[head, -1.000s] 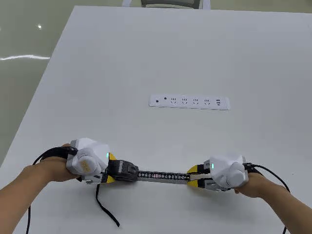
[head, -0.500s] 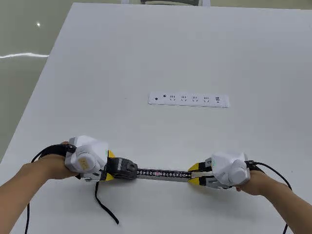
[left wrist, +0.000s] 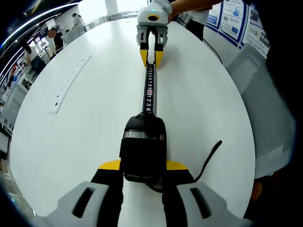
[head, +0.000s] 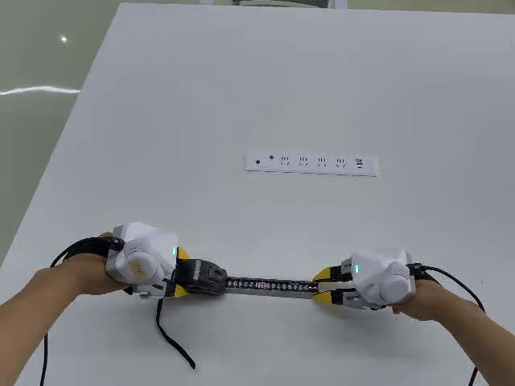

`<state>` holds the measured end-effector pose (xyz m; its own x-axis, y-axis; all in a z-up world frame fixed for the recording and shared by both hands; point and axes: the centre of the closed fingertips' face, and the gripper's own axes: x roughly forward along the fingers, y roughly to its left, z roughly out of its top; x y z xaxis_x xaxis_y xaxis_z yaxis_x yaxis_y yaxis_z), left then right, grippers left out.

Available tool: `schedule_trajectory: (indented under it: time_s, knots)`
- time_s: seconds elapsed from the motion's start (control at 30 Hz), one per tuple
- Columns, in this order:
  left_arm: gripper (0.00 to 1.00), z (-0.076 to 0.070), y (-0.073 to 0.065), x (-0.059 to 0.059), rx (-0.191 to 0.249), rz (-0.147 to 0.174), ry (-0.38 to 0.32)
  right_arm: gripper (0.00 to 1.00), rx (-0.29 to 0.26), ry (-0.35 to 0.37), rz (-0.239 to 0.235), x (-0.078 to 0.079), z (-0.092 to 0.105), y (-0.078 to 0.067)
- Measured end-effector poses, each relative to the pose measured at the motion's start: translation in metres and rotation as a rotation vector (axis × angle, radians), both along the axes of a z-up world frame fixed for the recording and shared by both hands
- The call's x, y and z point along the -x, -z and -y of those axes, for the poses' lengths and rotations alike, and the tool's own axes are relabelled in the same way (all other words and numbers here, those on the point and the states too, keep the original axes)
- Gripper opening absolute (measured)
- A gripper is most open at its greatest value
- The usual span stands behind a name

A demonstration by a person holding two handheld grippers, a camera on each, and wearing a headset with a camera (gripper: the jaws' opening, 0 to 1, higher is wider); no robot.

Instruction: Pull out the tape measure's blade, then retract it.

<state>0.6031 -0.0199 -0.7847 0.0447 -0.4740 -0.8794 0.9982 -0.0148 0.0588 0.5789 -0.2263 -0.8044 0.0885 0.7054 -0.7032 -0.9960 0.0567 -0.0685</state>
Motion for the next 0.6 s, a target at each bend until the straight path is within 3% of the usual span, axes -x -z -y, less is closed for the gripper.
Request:
schedule_trajectory:
  time_s: [0.6]
  knots:
    - [0.27, 0.0001, 0.0001, -0.0004, 0.0, -0.003, -0.002, 0.12, 0.009, 0.001, 0.004, -0.0018, 0.0069, 0.0019]
